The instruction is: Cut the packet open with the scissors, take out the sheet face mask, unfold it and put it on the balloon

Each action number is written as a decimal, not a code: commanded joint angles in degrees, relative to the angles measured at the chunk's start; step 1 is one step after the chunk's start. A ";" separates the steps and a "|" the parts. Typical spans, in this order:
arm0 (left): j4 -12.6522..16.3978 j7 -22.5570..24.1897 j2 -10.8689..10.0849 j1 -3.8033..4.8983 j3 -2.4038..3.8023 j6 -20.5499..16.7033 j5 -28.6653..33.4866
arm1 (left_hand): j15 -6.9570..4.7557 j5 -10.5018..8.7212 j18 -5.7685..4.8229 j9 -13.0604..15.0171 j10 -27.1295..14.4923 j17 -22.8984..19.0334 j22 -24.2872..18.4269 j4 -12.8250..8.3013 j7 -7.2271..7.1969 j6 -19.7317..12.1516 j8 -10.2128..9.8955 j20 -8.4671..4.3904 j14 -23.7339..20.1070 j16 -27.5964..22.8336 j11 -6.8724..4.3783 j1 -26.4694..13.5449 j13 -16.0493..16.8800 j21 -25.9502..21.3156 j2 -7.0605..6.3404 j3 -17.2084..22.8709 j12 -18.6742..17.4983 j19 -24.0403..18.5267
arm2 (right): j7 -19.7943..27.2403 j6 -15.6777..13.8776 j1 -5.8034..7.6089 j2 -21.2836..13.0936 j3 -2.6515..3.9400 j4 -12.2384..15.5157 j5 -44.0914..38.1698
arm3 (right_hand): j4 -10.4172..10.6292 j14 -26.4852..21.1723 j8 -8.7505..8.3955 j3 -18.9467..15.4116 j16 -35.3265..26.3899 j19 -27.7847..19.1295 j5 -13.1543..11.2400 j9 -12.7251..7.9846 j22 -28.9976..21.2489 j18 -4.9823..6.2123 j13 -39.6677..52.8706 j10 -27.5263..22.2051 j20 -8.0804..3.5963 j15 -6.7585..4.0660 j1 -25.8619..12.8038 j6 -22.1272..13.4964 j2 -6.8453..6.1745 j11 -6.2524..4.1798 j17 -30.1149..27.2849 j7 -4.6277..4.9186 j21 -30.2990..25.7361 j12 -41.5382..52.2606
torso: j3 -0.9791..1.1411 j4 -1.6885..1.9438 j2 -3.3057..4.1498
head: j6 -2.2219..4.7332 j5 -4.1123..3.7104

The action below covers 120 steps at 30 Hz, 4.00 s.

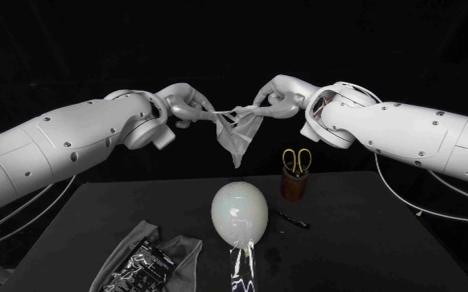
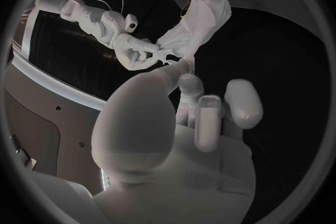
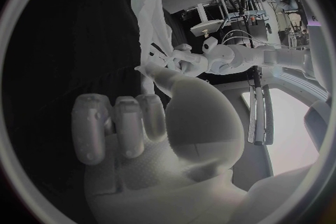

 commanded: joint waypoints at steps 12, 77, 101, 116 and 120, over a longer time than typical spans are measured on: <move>-1.72 5.18 1.40 0.18 0.03 -5.44 -3.57 | -0.35 0.17 -0.27 2.95 0.40 14.45 0.55 -0.42 0.24 0.23 0.56 0.14 5.70 0.40 -0.68 0.33 0.03 0.31 0.19 0.74 -0.27 0.18 | -3.18 2.86 1.38 1.49 0.10 -0.66 -16.13 | 0.02 6.09 4.04 -0.04 0.38 4.24 0.28 6.15 13.89 -1.22 11.75 4.03 -0.05 -0.50 0.17 0.61 -0.01 -0.45 15.10 -0.10 0.75 0.64 | 0.01 0.01 0.00 | 0.07 -0.26; -7.04 9.34 3.67 4.28 0.43 -6.52 -18.52 | -0.30 0.17 -0.40 2.99 0.98 15.06 1.40 -1.76 0.44 0.90 0.89 0.19 5.87 0.60 -0.60 -0.02 0.68 0.78 -0.57 3.13 -0.10 0.40 | -7.81 -2.73 2.62 5.45 -1.57 -2.35 -40.13 | 1.28 6.09 4.27 -0.26 0.38 4.93 0.28 6.17 14.27 -1.50 12.55 4.63 -0.02 -0.63 -0.15 1.48 -0.95 -0.76 15.10 -0.53 1.88 1.73 | 0.01 -0.06 0.09 | 0.25 -0.02; -6.77 8.11 4.00 5.07 -1.41 -1.28 -24.24 | -0.26 0.17 -0.45 3.00 1.03 15.06 1.67 -1.84 0.46 0.95 0.92 0.20 5.87 0.60 -0.56 -0.14 0.75 0.91 -0.68 3.36 -0.08 0.52 | -9.79 -11.99 3.31 4.81 -0.20 -2.33 -40.02 | 1.43 6.09 4.27 -0.22 0.38 5.29 0.29 6.15 14.47 -1.65 12.74 4.75 -0.02 -0.66 -0.10 1.55 -1.03 -0.80 15.10 -0.56 2.49 1.99 | -0.05 0.15 0.03 | 0.15 -0.48; -7.38 9.34 3.62 4.96 -0.80 -5.08 -21.51 | -0.24 0.17 -0.44 3.01 1.01 15.06 1.59 -1.88 0.48 0.95 0.93 0.21 5.87 0.60 -0.55 -0.21 0.66 0.89 -0.71 3.55 -0.16 0.46 | -8.10 -7.33 3.43 5.33 -0.63 -3.00 -38.75 | 1.53 6.09 4.27 -0.23 0.38 5.13 0.28 6.14 14.38 -1.59 12.71 4.74 -0.02 -0.67 -0.09 1.60 -1.12 -0.81 15.10 -0.59 2.22 1.95 | -0.01 0.09 0.04 | 0.23 -0.73; -7.29 9.58 3.49 5.02 -0.50 -5.32 -21.30 | -0.24 0.17 -0.44 3.01 1.01 15.06 1.59 -1.88 0.48 0.95 0.93 0.21 5.87 0.60 -0.55 -0.21 0.66 0.89 -0.71 3.55 -0.16 0.46 | -8.08 -6.99 2.94 5.27 -0.93 -3.38 -38.29 | 1.55 6.09 4.26 -0.22 0.38 5.10 0.29 6.14 14.37 -1.58 12.66 4.71 -0.01 -0.67 -0.08 1.61 -1.13 -0.82 15.10 -0.59 2.17 1.87 | -0.01 0.03 -0.01 | 0.13 -0.55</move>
